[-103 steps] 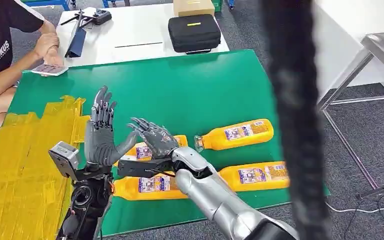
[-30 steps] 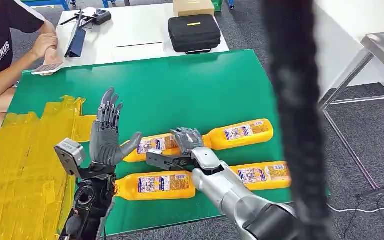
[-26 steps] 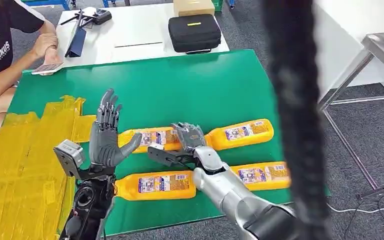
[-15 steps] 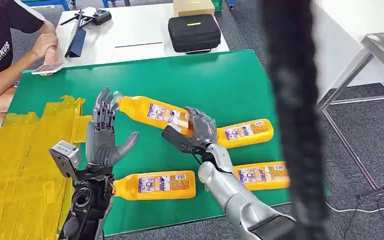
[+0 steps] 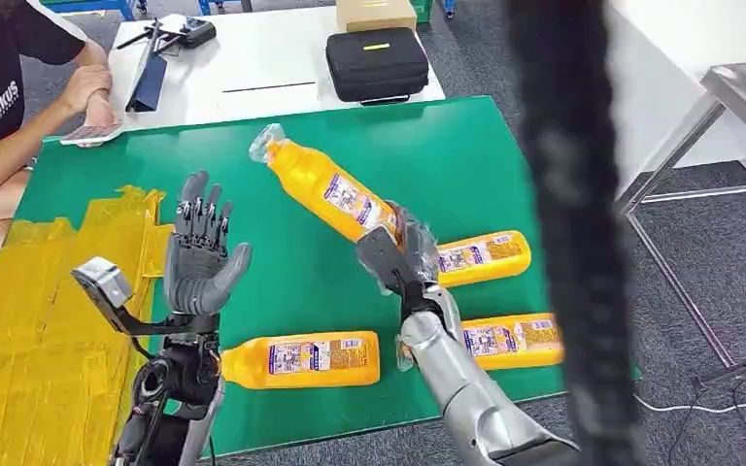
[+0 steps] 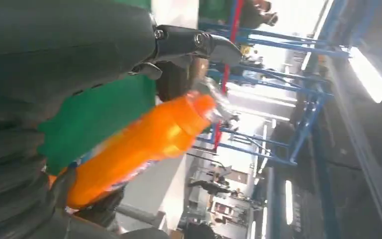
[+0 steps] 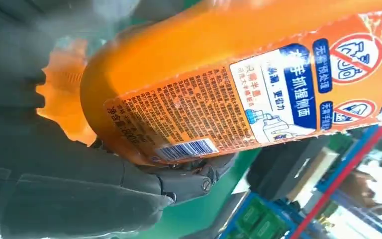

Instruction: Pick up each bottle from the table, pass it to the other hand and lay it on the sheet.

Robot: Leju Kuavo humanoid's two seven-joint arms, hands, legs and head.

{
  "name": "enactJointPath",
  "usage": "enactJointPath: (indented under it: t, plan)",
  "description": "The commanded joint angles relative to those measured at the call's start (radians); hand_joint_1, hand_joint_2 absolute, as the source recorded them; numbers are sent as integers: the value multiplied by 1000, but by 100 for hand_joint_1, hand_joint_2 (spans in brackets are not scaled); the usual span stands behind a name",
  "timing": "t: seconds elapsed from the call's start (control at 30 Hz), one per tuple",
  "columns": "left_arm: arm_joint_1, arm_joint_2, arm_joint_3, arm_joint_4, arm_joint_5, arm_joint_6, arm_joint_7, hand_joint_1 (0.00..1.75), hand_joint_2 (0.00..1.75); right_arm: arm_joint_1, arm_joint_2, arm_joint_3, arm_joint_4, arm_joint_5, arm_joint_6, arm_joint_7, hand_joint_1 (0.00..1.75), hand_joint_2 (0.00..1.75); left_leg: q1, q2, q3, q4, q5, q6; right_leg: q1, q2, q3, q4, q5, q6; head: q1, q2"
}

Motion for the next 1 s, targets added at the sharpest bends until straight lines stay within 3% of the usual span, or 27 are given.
enactJointPath:
  t: [0.03, 0.07, 0.4, 0.67, 0.83, 1.0]
  plan:
    - [-93, -3, 3, 185, 37, 18, 18, 0, 175, 39, 11, 17, -122, -185, 223, -137, 175, 175, 1, -1, 6, 1, -3, -3, 1, -3, 7, 0, -4, -1, 0, 0]
    - [-101, 0, -6, 194, 41, 20, 16, 0, 175, 51, 7, 34, -148, -239, 292, -164, 175, 175, 1, -2, 6, 0, -3, -3, 1, -4, 7, 0, -3, 0, 0, 0]
    - [-103, 12, -24, 186, 45, 31, 8, 0, 175, 57, -8, 92, -163, -290, 357, -193, 175, 175, 1, 0, 6, 1, -3, -3, 1, -2, 7, 0, -3, 0, 0, 0]
    - [-96, 19, -48, 166, 8, 60, -21, 0, 175, 48, -4, 146, -145, -272, 340, -177, 175, 175, 0, 0, 3, 0, -1, -2, 0, -1, 3, 0, -1, 0, 0, 0]
    - [-87, 20, -57, 146, -13, 71, -29, 0, 175, 39, -5, 162, -123, -262, 333, -161, 175, 175, 2, 2, 9, 2, -6, -4, 2, -1, 10, 1, -5, -1, 0, 0]
    - [-80, 20, -73, 119, -52, 98, -46, 0, 175, 12, 0, 188, -75, -230, 297, -130, 175, 175, 0, 1, 3, 0, -1, -2, 0, 0, 3, 0, -1, 0, 0, 0]
